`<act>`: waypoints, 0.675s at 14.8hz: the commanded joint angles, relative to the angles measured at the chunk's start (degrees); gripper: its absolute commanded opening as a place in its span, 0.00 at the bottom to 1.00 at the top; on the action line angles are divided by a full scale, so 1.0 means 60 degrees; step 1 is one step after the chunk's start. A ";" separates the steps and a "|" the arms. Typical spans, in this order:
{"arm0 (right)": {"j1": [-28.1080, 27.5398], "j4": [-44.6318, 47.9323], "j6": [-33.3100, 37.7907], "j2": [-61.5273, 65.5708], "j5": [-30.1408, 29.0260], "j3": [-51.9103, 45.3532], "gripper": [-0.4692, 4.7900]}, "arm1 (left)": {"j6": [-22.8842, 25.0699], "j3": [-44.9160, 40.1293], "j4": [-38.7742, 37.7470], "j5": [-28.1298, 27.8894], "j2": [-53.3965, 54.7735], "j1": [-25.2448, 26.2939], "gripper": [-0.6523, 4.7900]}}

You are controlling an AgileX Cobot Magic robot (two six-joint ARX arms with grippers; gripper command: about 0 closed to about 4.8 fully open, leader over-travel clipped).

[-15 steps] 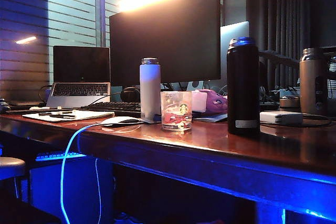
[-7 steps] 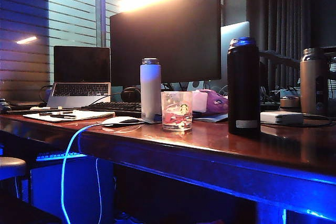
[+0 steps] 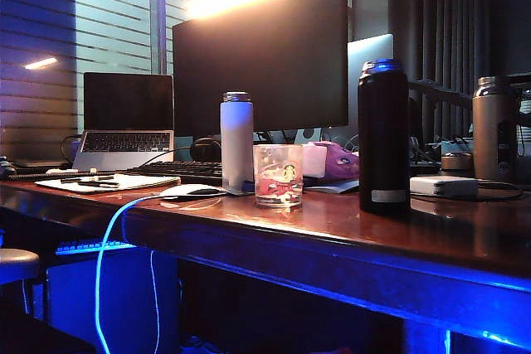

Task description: Pick up the black thermos, pour a little water from inside into the glass cup, then place the black thermos back on the table.

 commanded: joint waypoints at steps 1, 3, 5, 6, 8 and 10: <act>0.0000 -0.0040 0.0040 -0.0011 0.0011 -0.0004 0.09 | -0.0532 -0.1974 0.0878 -0.0750 -0.1770 0.0007 0.11; 0.0000 -0.0040 0.0036 -0.0011 0.0011 -0.0004 0.09 | -0.0554 -0.3177 0.0874 -0.1235 -0.3155 0.0004 0.11; 0.0000 -0.0040 0.0036 -0.0011 0.0011 -0.0004 0.09 | -0.0557 -0.4036 0.0860 -0.1610 -0.4328 0.0004 0.11; 0.0000 -0.0040 0.0040 -0.0011 0.0011 -0.0004 0.09 | -0.0572 -0.4255 0.0783 -0.1836 -0.4717 0.0004 0.11; 0.0000 -0.0036 0.0040 -0.0011 0.0011 -0.0004 0.09 | -0.0594 -0.4579 0.0346 -0.2029 -0.5275 0.0007 0.11; 0.0000 -0.0036 0.0040 -0.0011 0.0007 -0.0004 0.09 | -0.0707 -0.4761 -0.0463 -0.2022 -0.5311 0.0004 0.11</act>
